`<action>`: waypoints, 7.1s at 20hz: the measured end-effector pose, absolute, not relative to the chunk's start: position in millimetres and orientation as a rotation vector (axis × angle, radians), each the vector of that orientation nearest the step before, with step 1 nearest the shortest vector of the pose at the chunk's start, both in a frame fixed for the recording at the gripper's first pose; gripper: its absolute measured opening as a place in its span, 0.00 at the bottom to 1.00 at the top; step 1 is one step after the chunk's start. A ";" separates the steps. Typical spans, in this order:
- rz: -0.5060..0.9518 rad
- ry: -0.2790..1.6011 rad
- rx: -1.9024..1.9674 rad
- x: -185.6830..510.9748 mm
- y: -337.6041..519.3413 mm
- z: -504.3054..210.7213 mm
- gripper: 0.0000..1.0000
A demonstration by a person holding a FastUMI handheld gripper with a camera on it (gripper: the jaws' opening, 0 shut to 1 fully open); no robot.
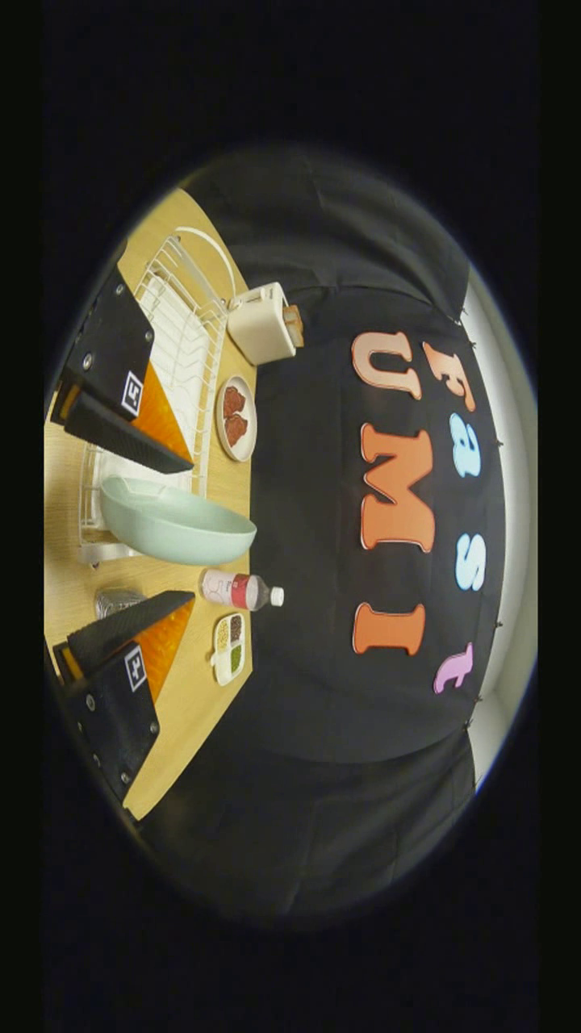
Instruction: Take the plate from the dish rack, then take the spoon from the basket and place it into the plate.
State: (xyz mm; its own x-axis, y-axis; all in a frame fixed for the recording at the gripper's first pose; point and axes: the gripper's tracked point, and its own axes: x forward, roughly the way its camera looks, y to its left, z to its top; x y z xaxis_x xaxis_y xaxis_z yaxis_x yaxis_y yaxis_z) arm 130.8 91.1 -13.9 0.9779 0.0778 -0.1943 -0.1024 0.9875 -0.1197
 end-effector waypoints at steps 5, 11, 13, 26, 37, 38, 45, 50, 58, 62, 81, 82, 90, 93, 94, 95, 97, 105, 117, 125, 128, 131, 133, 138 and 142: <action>0.049 0.221 -0.146 146.8 93.8 -23.8 0.57; 0.007 0.250 -0.145 156.0 98.3 -29.5 0.35; -0.016 0.252 -0.175 155.5 99.9 -29.1 0.31; -0.138 0.136 -0.328 160.8 94.4 9.9 0.21; -0.197 0.050 -0.343 158.2 73.4 44.5 0.16; -0.163 0.060 -0.307 155.9 79.1 43.9 0.11; -0.083 0.103 -0.236 127.1 84.6 34.1 0.10; -0.013 0.116 -0.117 81.1 78.8 33.5 0.09; 0.089 0.191 0.039 18.1 73.9 -9.9 0.09; 0.106 0.268 0.135 -0.2 70.7 -48.7 0.09; 0.065 0.479 0.424 -13.6 63.4 -156.4 0.11; 0.044 0.476 0.400 -11.1 57.2 -159.0 0.12; -0.026 0.409 0.252 2.9 23.0 -143.0 0.47; -0.064 0.356 0.193 10.5 7.8 -129.4 0.64; -0.084 0.333 0.163 14.2 0.9 -123.4 0.75; -0.104 0.305 0.131 17.9 -5.6 -116.9 0.81; -0.140 0.245 0.060 25.2 -17.9 -101.7 0.89; -0.132 0.098 -0.043 62.2 -13.9 -67.4 0.91; -0.124 0.068 -0.114 104.9 -10.9 -59.2 0.16; -0.125 0.050 -0.131 99.2 -10.3 -45.8 0.07; -0.121 0.024 -0.136 90.1 -8.8 -29.0 0.07; -0.116 -0.018 -0.155 79.1 -8.5 -8.8 0.07; -0.111 -0.039 -0.152 67.5 -7.0 4.1 0.07; -0.075 -0.081 -0.166 34.6 6.9 27.1 0.07; -0.022 -0.095 -0.166 6.9 29.9 34.3 0.07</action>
State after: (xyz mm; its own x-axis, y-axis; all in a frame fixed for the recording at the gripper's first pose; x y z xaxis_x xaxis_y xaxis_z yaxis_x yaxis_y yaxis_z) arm 6.9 29.9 34.3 0.9952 -0.0137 0.0966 0.0295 0.9861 -0.1635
